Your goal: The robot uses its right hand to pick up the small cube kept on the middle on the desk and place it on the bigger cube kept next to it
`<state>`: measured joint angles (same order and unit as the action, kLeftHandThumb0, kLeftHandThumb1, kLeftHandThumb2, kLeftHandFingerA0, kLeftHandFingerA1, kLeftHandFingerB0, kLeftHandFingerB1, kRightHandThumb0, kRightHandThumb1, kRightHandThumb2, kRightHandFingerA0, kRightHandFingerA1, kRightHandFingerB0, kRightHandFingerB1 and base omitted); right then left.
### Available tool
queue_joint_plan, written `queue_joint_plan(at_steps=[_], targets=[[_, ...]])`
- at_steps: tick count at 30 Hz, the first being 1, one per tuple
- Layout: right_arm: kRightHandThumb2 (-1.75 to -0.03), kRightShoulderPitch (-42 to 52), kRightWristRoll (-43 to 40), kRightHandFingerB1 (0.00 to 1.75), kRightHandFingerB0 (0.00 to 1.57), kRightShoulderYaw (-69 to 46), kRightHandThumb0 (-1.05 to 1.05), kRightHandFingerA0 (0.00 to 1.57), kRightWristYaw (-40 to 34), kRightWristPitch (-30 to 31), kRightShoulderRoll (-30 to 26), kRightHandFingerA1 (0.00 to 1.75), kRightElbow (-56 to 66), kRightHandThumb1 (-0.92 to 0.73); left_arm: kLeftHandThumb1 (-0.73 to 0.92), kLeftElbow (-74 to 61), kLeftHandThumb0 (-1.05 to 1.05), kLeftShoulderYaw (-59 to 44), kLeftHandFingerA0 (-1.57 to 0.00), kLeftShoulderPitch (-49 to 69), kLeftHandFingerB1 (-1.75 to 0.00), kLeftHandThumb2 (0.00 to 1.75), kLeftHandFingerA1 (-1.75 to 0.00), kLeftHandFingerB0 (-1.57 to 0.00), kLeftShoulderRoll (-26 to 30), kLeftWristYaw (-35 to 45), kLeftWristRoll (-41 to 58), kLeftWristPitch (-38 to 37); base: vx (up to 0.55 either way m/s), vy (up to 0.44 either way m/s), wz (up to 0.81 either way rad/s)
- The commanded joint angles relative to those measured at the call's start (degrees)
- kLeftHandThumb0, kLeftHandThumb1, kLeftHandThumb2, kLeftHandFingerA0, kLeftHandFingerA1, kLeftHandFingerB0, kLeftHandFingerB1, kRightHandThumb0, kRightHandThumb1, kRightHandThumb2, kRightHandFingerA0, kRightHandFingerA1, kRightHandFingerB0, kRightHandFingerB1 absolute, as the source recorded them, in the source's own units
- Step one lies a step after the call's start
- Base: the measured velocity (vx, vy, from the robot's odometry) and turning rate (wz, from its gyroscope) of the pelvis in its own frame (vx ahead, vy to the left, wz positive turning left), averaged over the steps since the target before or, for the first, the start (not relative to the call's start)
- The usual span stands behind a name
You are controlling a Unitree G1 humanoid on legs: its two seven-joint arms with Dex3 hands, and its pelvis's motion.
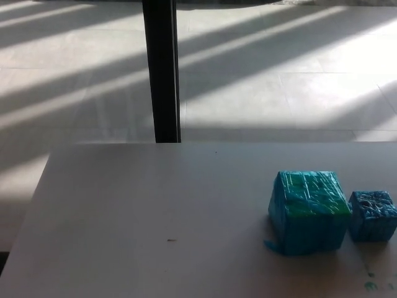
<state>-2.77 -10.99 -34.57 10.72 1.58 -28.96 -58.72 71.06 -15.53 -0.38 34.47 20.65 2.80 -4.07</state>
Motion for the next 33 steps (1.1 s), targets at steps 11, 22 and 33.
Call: queue_joint_plan(at_steps=[11,22,33], targets=[[-0.64,-9.1,-9.6,0.59,0.23,-10.0,-0.80,0.45,-8.0,10.3,-5.2,0.81,29.4,-0.80,0.66,0.6,-0.68,1.2,-0.53,-0.1,-0.53,0.61,-0.64,-0.63,1.2,0.1,-0.3,-1.1,0.00,0.000,0.00],[-1.14,-11.6,-11.0,0.49,0.00,2.8,-0.33,0.04,-1.0,17.7,-3.9,0.52,53.6,-0.61,0.67,0.7,-0.66,1.0,-0.46,-0.1,-0.52,0.60,-0.63,-0.57,1.3,-0.2,0.0,-0.6,0.00,0.000,0.00],[-1.08,-13.8,-4.2,0.48,0.00,17.6,-0.36,0.04,1.6,17.8,-5.2,0.53,55.2,-0.52,0.67,0.3,-0.68,1.9,-0.50,0.3,-0.53,0.60,-0.64,-0.60,2.0,0.5,-0.3,-2.1,0.00,0.000,0.00]])
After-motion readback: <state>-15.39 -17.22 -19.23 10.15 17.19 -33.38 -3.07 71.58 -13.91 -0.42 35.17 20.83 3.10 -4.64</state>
